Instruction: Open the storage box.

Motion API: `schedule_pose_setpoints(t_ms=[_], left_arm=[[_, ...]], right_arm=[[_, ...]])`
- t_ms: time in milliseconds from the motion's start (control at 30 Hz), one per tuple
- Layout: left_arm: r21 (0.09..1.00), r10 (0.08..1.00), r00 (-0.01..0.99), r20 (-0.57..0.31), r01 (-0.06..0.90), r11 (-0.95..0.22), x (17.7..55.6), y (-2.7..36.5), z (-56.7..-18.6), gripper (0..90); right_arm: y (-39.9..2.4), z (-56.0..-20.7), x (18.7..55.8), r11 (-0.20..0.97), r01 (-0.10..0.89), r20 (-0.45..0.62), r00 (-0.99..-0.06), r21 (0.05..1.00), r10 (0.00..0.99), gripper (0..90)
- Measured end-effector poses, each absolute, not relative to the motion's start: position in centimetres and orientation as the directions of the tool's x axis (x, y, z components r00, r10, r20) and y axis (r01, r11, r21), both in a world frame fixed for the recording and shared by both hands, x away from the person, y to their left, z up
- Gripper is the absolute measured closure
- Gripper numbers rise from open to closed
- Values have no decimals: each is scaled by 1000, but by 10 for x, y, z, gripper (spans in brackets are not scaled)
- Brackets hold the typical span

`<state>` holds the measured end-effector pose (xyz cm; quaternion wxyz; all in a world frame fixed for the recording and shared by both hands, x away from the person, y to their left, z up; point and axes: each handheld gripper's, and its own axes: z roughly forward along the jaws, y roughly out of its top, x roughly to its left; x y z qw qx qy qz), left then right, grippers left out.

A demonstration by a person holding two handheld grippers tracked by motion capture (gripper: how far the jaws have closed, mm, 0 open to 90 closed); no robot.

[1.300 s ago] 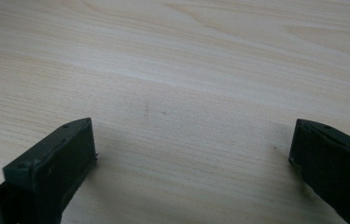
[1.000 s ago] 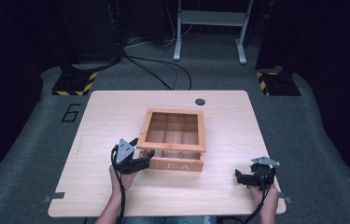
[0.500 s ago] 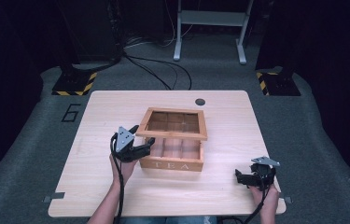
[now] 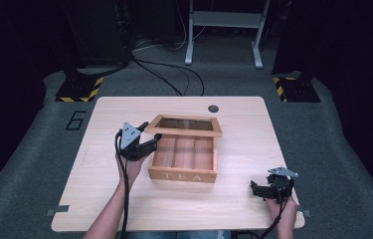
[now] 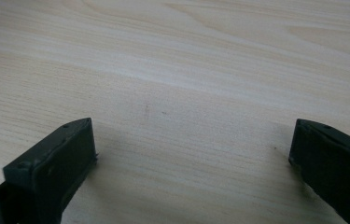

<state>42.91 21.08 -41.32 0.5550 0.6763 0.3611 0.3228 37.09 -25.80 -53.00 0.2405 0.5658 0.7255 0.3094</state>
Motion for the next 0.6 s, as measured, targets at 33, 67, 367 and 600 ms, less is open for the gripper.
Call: schedule_pose_setpoints(t_ms=[33, 67, 367, 600], left_arm=[[984, 847, 531, 36, 130, -123, 429, 211, -413, 387], [984, 850, 526, 36, 132, -124, 430, 211, -411, 387], [985, 851, 523, 38, 123, -119, 438, 215, -402, 483], [987, 854, 519, 27, 124, -106, 444, 218, -399, 551]], right_arm=[[-258, -530, 371, 168, 672, 1, -244, 721, 970, 0], [-258, -530, 371, 168, 672, 2, -243, 721, 970, 0], [-258, -530, 371, 165, 674, 4, -242, 720, 970, 0], [-258, -530, 371, 164, 674, 4, -241, 720, 971, 0]])
